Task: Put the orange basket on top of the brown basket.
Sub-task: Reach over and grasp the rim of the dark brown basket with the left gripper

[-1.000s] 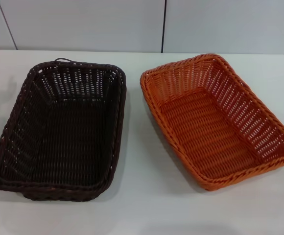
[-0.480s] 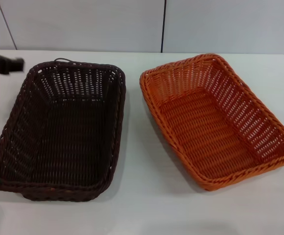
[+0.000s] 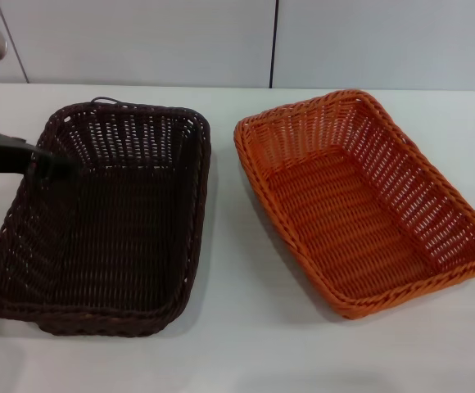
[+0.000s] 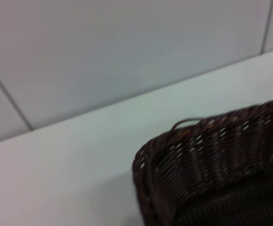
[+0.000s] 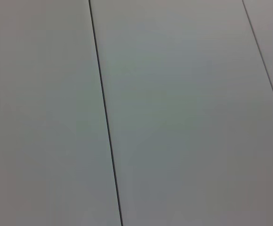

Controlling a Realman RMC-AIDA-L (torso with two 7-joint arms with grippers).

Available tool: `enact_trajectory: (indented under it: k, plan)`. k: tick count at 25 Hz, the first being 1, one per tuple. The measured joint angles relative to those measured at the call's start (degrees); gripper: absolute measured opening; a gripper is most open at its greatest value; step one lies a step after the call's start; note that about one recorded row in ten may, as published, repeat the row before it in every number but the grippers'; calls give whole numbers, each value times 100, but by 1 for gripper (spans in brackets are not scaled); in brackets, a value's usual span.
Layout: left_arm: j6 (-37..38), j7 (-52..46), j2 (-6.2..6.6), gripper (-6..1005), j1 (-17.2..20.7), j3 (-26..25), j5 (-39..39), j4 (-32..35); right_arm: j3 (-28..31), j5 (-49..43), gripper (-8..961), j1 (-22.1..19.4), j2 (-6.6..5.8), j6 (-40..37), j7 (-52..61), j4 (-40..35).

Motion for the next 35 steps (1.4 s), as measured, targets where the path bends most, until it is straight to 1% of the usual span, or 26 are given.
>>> enact_trajectory:
  k: [2,8,9,13,17,23,32,35]
  plan:
    - [119,-57,-6,723,-41,23,223,180,0,-11,759,-10,0,0,0,0]
    - [258,-84,-4,711,-70,33,304,396,0,-22,759,-27,0,-1,0,0]
    - [276,-86,2,709,-123,34,306,562,0,-22,759,-33,0,0,0,0]
    - [282,-77,5,701,-203,33,308,784,0,-22,759,-39,0,0,0,0]
    - [485,-58,2,693,-408,34,308,1274,-5,-23,759,-43,0,8,0,-8]
    - [479,-73,0,680,-525,-2,308,1395,-9,-27,760,-43,0,39,0,-30]
    - [393,101,10,662,-606,1,310,1333,-18,-29,760,-23,0,50,0,-64]
    - [385,144,12,568,-623,-4,311,1360,-18,-29,760,-14,0,50,0,-63]
